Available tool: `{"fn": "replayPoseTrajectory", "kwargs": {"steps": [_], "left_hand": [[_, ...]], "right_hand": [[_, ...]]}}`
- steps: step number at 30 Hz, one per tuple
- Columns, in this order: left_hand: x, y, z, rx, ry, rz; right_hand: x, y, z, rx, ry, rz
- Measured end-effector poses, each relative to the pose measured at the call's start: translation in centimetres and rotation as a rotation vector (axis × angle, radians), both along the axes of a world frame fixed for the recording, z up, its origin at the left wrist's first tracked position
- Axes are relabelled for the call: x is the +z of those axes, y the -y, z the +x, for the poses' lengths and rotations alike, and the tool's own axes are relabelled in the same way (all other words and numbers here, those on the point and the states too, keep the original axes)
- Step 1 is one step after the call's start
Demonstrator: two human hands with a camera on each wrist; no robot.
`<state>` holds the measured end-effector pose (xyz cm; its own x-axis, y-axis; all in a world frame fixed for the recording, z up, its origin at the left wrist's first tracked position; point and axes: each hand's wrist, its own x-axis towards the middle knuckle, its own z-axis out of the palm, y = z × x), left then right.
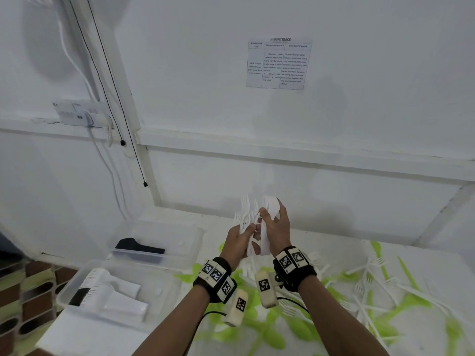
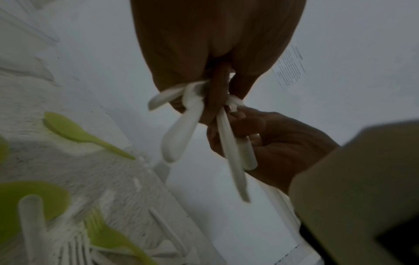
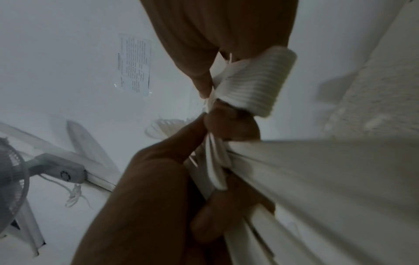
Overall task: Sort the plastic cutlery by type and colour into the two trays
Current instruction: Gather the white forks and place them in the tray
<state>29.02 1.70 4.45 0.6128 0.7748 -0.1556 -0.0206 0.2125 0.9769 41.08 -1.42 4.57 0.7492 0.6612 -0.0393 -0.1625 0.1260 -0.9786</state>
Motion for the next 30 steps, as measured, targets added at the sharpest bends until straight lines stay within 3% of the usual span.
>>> {"fn": "replayPoseTrajectory", "kwargs": {"steps": [6,10,15,21,25,30], "left_hand": [[-0.4,-0.1,-0.7,0.017,-0.128,0.063],[-0.1,-0.5,-1.1,-0.007,-0.182,0.093],[0.5,-0.3,-1.0,-0.141,-0.196,0.067],[-0.2,-0.5,-1.5,-0.164,-0.171,0.002],[-1.6,-1.0,-1.6,-0.08,-0.253,0.041],[-1.9,-1.1,-1.3,-0.051,-0.297,0.167]], "right_hand": [[0.8,-0.1,1.2,-0.095,-0.052,0.007],[-0.2,0.2,1.4,0.022,0.124,-0.164],[-0.4,1.1,-0.1,0.068,0.289,-0.227],[0.3,1.1,0.6,0.022,0.276,-0.183],[1.2,1.3,0.8,0.001,0.102,-0.051],[1.7,2.3,-1.5,0.116,0.326,-0.19]]}}
